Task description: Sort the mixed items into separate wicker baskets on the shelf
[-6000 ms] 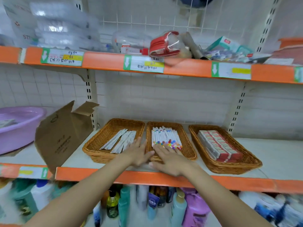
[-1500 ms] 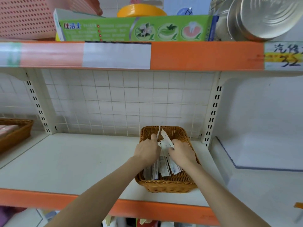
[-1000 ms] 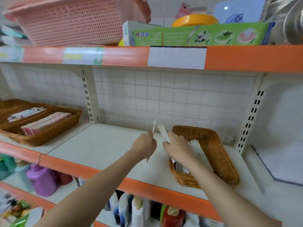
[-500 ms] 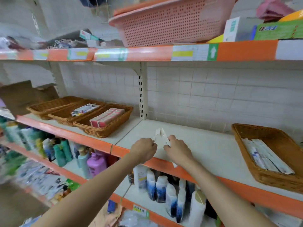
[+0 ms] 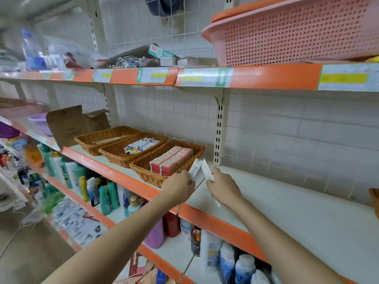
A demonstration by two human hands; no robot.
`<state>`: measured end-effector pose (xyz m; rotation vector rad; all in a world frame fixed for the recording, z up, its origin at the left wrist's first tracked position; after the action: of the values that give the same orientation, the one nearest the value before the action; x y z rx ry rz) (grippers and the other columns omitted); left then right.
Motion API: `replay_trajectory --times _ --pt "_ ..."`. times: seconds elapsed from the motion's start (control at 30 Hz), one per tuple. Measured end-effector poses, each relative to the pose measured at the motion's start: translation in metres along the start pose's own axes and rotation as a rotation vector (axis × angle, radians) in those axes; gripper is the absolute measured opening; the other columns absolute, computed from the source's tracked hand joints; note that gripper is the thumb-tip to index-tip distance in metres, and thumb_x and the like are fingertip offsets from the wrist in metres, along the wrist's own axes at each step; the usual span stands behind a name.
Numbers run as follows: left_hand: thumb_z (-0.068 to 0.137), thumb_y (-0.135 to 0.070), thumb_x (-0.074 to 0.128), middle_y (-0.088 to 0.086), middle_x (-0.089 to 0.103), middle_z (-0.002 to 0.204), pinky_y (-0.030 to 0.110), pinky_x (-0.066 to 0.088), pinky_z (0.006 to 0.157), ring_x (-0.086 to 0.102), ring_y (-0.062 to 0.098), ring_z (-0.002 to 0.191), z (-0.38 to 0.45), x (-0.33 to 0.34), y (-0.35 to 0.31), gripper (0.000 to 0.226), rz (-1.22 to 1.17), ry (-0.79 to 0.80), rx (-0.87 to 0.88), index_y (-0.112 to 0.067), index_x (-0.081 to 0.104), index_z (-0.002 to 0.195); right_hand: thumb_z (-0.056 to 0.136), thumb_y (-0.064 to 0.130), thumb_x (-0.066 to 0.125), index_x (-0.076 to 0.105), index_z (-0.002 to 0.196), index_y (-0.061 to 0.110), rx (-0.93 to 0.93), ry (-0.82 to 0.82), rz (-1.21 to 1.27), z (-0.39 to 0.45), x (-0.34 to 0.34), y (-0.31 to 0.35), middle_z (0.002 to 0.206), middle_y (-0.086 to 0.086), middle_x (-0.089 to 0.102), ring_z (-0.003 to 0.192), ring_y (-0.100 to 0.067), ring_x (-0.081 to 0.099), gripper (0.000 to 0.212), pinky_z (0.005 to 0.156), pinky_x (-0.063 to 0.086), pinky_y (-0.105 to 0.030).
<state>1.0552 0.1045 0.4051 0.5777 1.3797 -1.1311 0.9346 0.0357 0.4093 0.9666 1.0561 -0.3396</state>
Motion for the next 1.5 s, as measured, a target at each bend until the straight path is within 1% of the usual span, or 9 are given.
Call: replay_trajectory --times 0.17,0.27,0.37,0.63,0.8,0.97,1.1,1.37,1.5 --pt "0.099 -0.036 0.041 0.012 0.062 0.112 0.035 0.043 0.073 0.059 0.032 0.101 0.044 -0.013 0.038 0.029 0.009 -0.002 -0.039 -0.01 0.05 0.111 0.094 0.023 0.043 0.051 0.121 0.014 -0.032 0.01 0.053 0.053 0.02 0.026 0.115 -0.011 0.062 0.101 -0.032 0.058 0.03 0.078 0.047 -0.036" --pt "0.098 -0.036 0.042 0.011 0.063 0.108 0.034 0.044 0.069 0.059 0.029 0.093 0.061 -0.014 0.061 0.024 -0.009 -0.015 -0.053 -0.013 0.05 0.101 0.095 0.025 0.043 0.049 0.125 0.017 -0.045 0.033 0.033 0.074 0.034 0.04 0.118 -0.01 0.062 0.104 -0.032 0.058 0.032 0.078 0.045 -0.035" --pt "0.098 -0.038 0.043 0.007 0.062 0.099 0.035 0.049 0.066 0.06 0.023 0.084 0.078 -0.018 0.085 0.028 -0.062 -0.013 -0.091 -0.013 0.049 0.109 0.095 0.026 0.042 0.046 0.131 0.018 -0.063 0.026 0.016 0.095 0.043 0.056 0.122 -0.011 0.061 0.107 -0.032 0.057 0.037 0.079 0.045 -0.034" --pt "0.097 -0.033 0.048 0.008 0.063 0.108 0.034 0.053 0.069 0.063 0.025 0.091 0.115 -0.038 0.159 0.039 -0.039 -0.014 -0.04 -0.015 0.038 0.13 0.094 0.031 0.046 0.054 0.123 0.019 -0.064 -0.047 -0.042 0.141 0.087 0.116 0.106 -0.007 0.068 0.089 -0.027 0.064 0.032 0.068 0.05 -0.034" --pt "0.096 -0.031 0.049 0.016 0.06 0.116 0.039 0.047 0.077 0.059 0.035 0.104 0.129 -0.063 0.229 0.039 0.005 0.03 -0.003 -0.009 0.039 0.127 0.095 0.032 0.044 0.056 0.121 0.02 -0.011 -0.042 0.026 0.16 0.129 0.174 0.103 -0.006 0.067 0.084 -0.027 0.065 0.031 0.069 0.054 -0.037" --pt "0.096 -0.033 0.048 0.019 0.059 0.116 0.037 0.044 0.074 0.057 0.037 0.104 0.138 -0.078 0.293 0.043 -0.004 0.05 0.009 -0.006 0.039 0.128 0.092 0.026 0.046 0.057 0.101 0.015 -0.006 -0.037 0.045 0.176 0.162 0.226 0.104 -0.011 0.066 0.091 -0.033 0.061 0.018 0.064 0.04 -0.032" --pt "0.097 -0.039 0.048 0.016 0.061 0.105 0.036 0.041 0.068 0.059 0.034 0.096 0.146 -0.087 0.326 0.035 -0.022 0.028 0.033 -0.007 0.043 0.112 0.092 0.027 0.045 0.057 0.117 0.015 0.007 -0.025 0.032 0.191 0.182 0.253 0.11 -0.012 0.065 0.098 -0.034 0.061 0.03 0.068 0.04 -0.031" --pt "0.096 -0.037 0.046 0.014 0.061 0.097 0.034 0.038 0.063 0.059 0.034 0.089 0.193 -0.094 0.375 0.026 -0.069 0.008 0.041 -0.011 0.039 0.097 0.096 0.032 0.046 0.053 0.128 0.017 -0.024 -0.009 0.01 0.244 0.203 0.286 0.113 -0.01 0.064 0.098 -0.03 0.061 0.037 0.065 0.039 -0.029" --pt "0.095 -0.03 0.047 0.01 0.058 0.086 0.035 0.042 0.061 0.059 0.031 0.083 0.228 -0.099 0.388 0.021 -0.057 0.016 0.065 -0.01 0.043 0.099 0.096 0.027 0.045 0.051 0.129 0.016 -0.057 0.001 0.029 0.278 0.21 0.296 0.097 -0.005 0.062 0.075 -0.02 0.058 0.036 0.056 0.036 -0.028"
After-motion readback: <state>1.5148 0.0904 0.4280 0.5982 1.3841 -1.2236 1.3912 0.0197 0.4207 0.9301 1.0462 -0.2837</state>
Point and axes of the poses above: each hand's wrist, its own z-axis towards the middle knuckle, its own x-axis out of the palm, y = z × x, the point moved 5 cm from there along z, towards the middle knuckle
